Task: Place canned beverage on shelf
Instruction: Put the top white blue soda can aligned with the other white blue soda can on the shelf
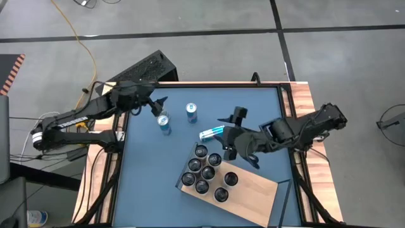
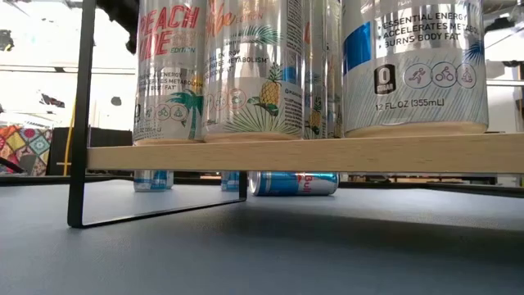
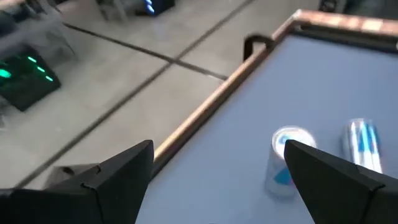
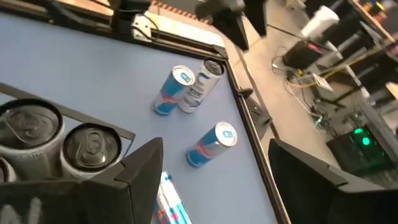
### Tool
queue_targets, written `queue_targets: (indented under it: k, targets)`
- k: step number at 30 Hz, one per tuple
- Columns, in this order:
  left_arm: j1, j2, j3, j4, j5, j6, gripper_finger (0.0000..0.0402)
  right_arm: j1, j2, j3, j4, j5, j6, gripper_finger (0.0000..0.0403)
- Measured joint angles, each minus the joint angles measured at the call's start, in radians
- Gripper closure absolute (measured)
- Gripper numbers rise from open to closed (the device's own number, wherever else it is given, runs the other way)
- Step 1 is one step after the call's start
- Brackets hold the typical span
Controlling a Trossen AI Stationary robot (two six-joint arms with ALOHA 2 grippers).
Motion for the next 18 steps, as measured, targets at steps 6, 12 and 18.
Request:
queue_targets:
  k: [6,12,18]
  targets:
    - [0.165,0.074,-0.069,0.018,-0.031,0.012,0.0054,-0.042,0.001,0.000,0.001,-0.062,-0.094,0.0121]
    - [0.217,0.085,-0.127,0.123,0.081,0.051,0.0054,-0.066,0.001,0.000,-0.024,-0.099,-0.101,0.0121]
    - [0.233,0.052,-0.215,0.133,0.179,0.081,0.0054,-0.065,0.001,-0.001,-0.058,-0.100,-0.090,0.0121]
